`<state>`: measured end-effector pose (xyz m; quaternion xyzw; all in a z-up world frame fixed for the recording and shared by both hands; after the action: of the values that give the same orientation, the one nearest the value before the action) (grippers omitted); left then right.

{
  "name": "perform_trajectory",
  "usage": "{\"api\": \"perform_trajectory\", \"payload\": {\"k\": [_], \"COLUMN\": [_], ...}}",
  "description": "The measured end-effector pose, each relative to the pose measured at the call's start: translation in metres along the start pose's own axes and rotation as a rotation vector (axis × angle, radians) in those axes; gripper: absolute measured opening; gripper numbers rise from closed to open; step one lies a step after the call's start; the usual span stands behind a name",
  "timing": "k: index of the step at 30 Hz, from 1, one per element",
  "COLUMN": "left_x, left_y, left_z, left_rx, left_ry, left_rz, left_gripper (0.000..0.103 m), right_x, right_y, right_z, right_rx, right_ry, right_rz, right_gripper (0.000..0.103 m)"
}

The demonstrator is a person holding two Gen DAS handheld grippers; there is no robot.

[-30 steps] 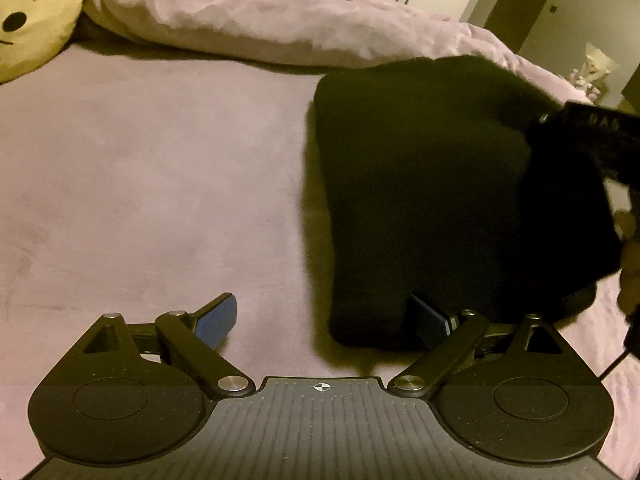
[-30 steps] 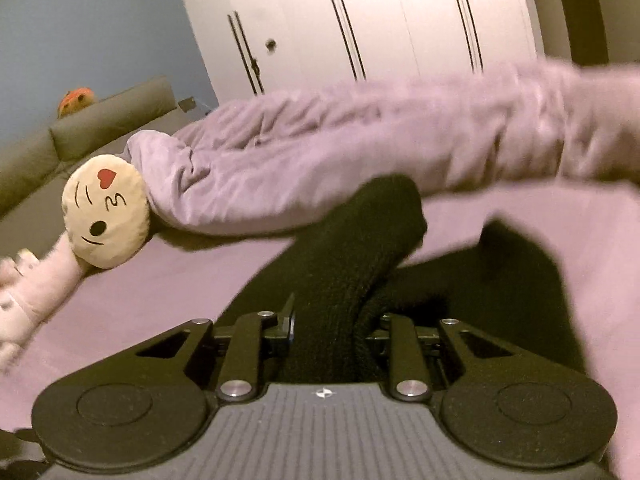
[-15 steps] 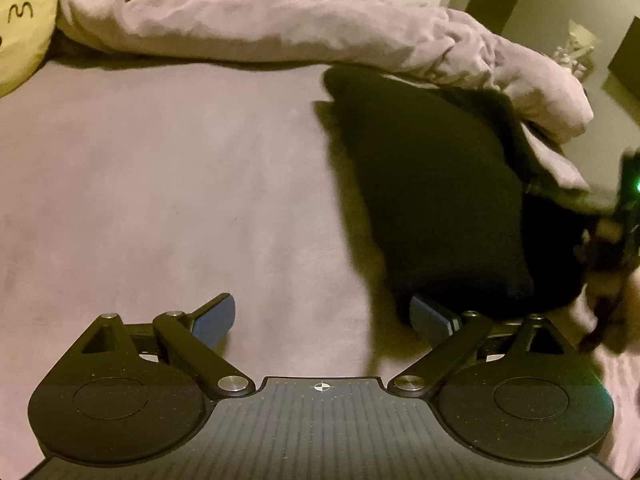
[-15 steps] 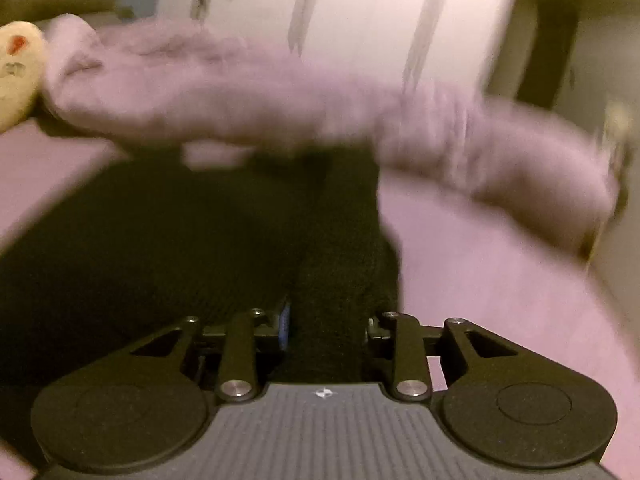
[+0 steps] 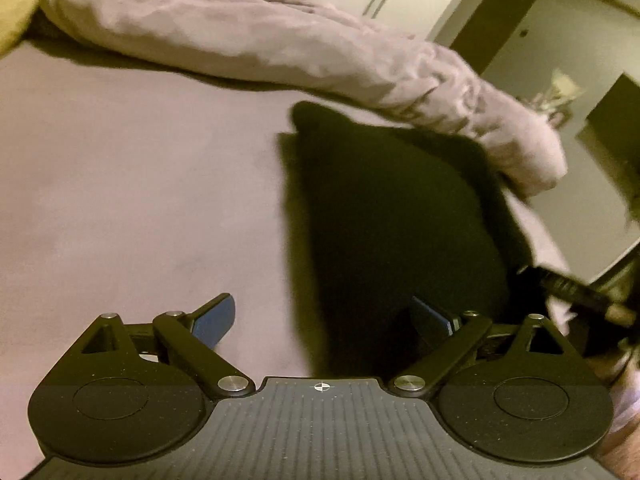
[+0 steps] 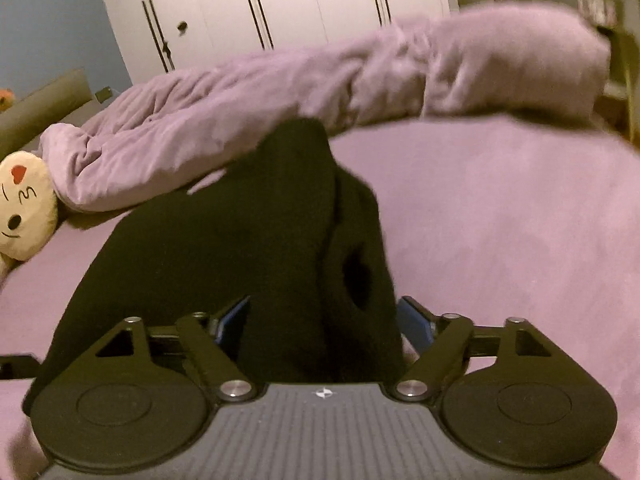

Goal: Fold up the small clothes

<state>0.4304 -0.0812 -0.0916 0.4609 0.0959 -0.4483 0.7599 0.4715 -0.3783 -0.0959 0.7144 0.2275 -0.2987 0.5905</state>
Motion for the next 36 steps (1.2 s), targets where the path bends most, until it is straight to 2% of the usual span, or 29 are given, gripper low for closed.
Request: {"api": "perform_trajectory", "payload": {"k": [2,4,8,10,11,12,15,17,20,21,23,24,28,32,36], "left_x": [0.017,0.031,0.059,0.073,0.079,0.082,0.089,0.090,0.094,0.095,0.095,0.093,0.077,0.058,0.023], "left_y": [0.010,0.019,0.040,0.048,0.051,0.052,0.053,0.053,0.052,0.053,0.054,0.055,0.063,0.072,0.084], "left_z": [0.003,0.001,-0.002,-0.006,-0.006,-0.007,-0.007,-0.009,-0.014,-0.016,-0.018,-0.018,-0.011,-0.007,-0.009], "left_rx": [-0.021,-0.066,-0.169,-0.191,-0.186,-0.174,-0.147,-0.138,-0.158,-0.167,-0.175,-0.168,-0.141,-0.138,-0.079], "left_ry": [-0.055,-0.077,-0.158,-0.137,-0.134,-0.123,-0.099,-0.104,-0.103,-0.105,-0.107,-0.109,-0.131,-0.137,-0.093], "left_rz": [-0.019,-0.023,-0.022,-0.037,-0.039,-0.036,-0.024,-0.013,-0.006,-0.004,0.007,0.011,0.033,0.059,0.126], "left_gripper": [0.098,0.098,0.099,0.099,0.099,0.097,0.087,0.083,0.083,0.084,0.081,0.074,0.055,0.052,0.052], "right_x": [0.012,0.025,0.043,0.049,0.051,0.053,0.053,0.054,0.062,0.064,0.065,0.064,0.050,0.036,0.027], "right_y": [-0.001,-0.003,-0.005,-0.004,-0.004,-0.003,-0.002,-0.001,0.000,0.000,0.001,0.001,0.002,0.007,0.005], "right_z": [0.008,0.016,0.020,0.019,0.017,0.015,0.011,0.010,0.011,0.007,0.003,0.000,-0.009,-0.018,-0.044], "right_rx": [0.080,0.157,0.251,0.276,0.267,0.257,0.223,0.238,0.248,0.241,0.254,0.262,0.246,0.285,0.301], "right_ry": [0.060,0.118,0.236,0.279,0.289,0.302,0.337,0.354,0.358,0.354,0.347,0.353,0.356,0.384,0.459], "right_rz": [-0.048,-0.094,-0.163,-0.177,-0.175,-0.174,-0.160,-0.169,-0.186,-0.182,-0.177,-0.176,-0.156,-0.136,-0.146], "right_gripper": [0.087,0.087,0.086,0.081,0.074,0.067,0.059,0.060,0.073,0.074,0.072,0.064,0.054,0.050,0.048]}}
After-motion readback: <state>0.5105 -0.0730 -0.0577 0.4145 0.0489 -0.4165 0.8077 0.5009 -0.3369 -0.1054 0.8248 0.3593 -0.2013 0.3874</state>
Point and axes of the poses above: each gripper's, at about its wrist camera, not at the fingertips, and x roughly the way its jaws point, z to its right, y to its top, the point moved 8 cm from there along x, roughly the way its jaws point, and after that the axes turned 12 degrees about -y, right-handed, at the moved point
